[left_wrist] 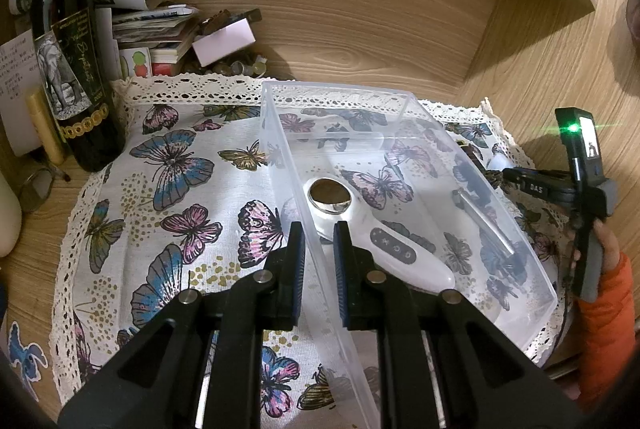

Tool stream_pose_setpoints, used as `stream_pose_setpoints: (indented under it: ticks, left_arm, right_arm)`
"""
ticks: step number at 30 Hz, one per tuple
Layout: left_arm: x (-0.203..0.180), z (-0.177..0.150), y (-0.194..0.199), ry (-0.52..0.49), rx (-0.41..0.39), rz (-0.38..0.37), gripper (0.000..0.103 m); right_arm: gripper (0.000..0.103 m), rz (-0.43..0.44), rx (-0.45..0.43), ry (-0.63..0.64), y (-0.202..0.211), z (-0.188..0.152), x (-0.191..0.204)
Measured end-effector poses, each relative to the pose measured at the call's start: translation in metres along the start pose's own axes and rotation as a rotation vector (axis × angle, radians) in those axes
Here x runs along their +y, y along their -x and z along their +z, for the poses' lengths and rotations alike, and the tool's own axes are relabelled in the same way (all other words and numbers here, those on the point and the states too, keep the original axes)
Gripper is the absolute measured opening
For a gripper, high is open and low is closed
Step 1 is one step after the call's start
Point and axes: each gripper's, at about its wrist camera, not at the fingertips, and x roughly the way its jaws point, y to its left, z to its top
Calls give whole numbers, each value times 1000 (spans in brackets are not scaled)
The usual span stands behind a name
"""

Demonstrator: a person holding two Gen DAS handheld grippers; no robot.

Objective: Organize rigid objects
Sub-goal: 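Carry the white plug adapter into the clear box and release it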

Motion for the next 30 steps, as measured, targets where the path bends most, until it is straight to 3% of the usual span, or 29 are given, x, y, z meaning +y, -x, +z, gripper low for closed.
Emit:
stream_pose_setpoints:
  ticks: [1,3,5,9,12,13,15,17,23,30]
  left_arm:
    - [0,0,0,-1,0,0,14]
    - [0,0,0,-1,0,0,14]
    - [0,0,0,-2,0,0,14]
    - [0,0,0,-2,0,2,14]
    - [0,0,0,1,0,0,14]
    - [0,0,0,2,0,0,14]
    - [-1,0,0,3,0,1,14]
    - [0,0,0,1,0,0,14]
    - [0,0,0,-1,0,1,14]
    - [-1,-1,2,-8,-4,9,14]
  right_arm:
    - [23,-3,0,0,4,-1,2]
    - [50,-22,-25,10,12,-1,4]
    - [64,-47,-57,15,21,-1,5]
    - [64,-36,-57,-1,14,12,3]
    - [62,-17,-19,-32,-25,20,-3]
    - [60,-8,-3,-45,-32,22,-5]
    - [38,23,36,-57,-42,24,-9]
    - [37,34,36,-65,-44,24,-10]
    - [37,18,-45,-40,-9,18,-2]
    - [37,92,-205,10,64,19,24]
